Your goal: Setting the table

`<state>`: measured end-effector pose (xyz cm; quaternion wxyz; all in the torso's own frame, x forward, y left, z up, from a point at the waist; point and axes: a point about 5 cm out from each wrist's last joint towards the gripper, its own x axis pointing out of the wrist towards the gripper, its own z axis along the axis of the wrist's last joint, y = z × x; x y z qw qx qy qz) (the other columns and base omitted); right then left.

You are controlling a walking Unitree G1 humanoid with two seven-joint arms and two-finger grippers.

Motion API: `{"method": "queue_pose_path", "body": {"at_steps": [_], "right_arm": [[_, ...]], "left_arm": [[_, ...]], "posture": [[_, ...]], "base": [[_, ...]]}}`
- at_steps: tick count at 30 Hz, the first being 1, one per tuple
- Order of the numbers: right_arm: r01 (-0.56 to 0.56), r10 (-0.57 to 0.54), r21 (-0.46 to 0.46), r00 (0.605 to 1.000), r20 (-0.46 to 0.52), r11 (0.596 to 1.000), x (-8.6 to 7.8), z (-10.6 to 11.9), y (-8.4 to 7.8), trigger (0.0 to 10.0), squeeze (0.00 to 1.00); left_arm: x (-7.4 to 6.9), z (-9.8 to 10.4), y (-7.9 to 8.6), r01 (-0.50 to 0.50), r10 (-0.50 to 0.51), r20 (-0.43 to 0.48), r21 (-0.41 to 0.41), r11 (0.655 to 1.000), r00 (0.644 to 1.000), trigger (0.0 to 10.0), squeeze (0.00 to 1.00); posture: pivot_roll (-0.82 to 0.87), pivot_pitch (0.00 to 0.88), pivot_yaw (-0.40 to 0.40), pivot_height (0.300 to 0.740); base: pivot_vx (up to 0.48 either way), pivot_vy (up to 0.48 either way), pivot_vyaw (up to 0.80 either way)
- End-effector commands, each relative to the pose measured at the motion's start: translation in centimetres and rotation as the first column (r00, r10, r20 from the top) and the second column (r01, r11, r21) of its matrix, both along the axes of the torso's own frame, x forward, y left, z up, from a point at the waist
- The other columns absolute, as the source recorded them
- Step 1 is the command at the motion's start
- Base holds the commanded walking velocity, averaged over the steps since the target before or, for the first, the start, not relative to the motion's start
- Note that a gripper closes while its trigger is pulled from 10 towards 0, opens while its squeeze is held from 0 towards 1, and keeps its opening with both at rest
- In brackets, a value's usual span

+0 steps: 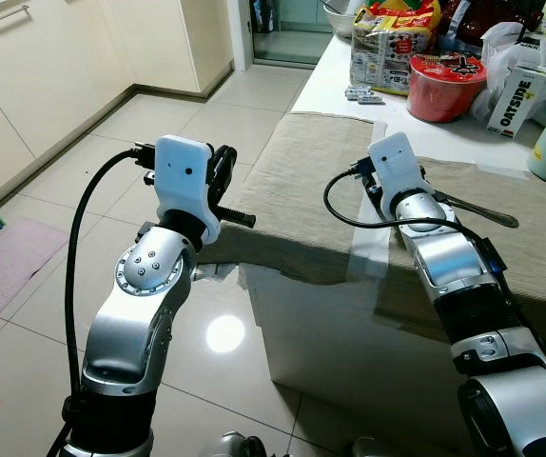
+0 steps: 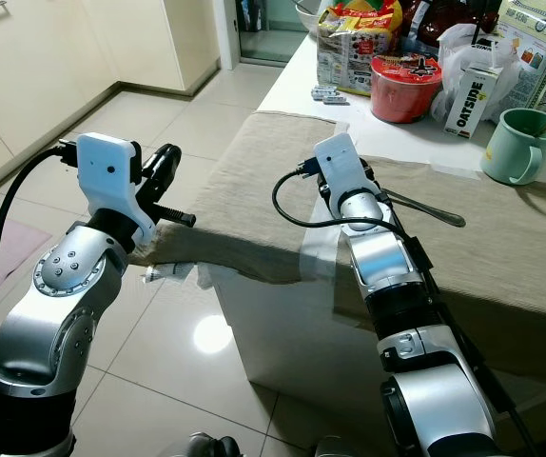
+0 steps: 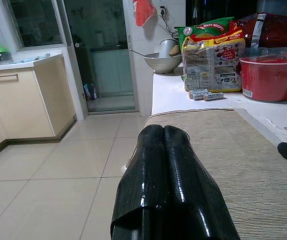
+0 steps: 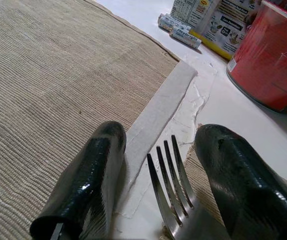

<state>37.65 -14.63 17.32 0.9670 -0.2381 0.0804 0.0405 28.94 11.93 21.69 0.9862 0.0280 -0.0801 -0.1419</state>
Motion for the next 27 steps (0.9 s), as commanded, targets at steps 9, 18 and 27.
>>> {"method": "queue_pose_path", "body": {"at_steps": [9, 18, 27], "right_arm": [[0.04, -0.043, -0.038, 0.996, -0.081, 0.998, -0.4, -1.8, -0.9, 0.0, 0.0], [0.06, -0.058, 0.017, 0.995, -0.082, 0.998, -0.5, -1.8, -1.0, 0.0, 0.0], [0.038, -0.038, -0.011, 0.998, 0.046, 0.999, -0.3, 0.6, -0.5, 0.0, 0.0]], "left_arm": [[-0.2, 0.3, 0.1, -0.011, 0.011, 0.006, 0.0, 1.0, 1.0, 10.0, 0.0], [-0.1, 0.3, 0.1, -0.011, 0.011, 0.007, 0.001, 1.0, 1.0, 10.0, 0.0], [-0.1, 0.5, 0.1, -0.014, 0.014, 0.011, 0.003, 1.0, 1.0, 10.0, 0.0]], "posture": [[-0.19, 0.075, 0.093, 0.74], [-0.19, 0.079, 0.096, 0.74], [-0.19, 0.087, 0.1, 0.74]], "base": [[0.0, 0.0, 0.0], [0.0, 0.0, 0.0], [0.0, 0.0, 0.0]]}}
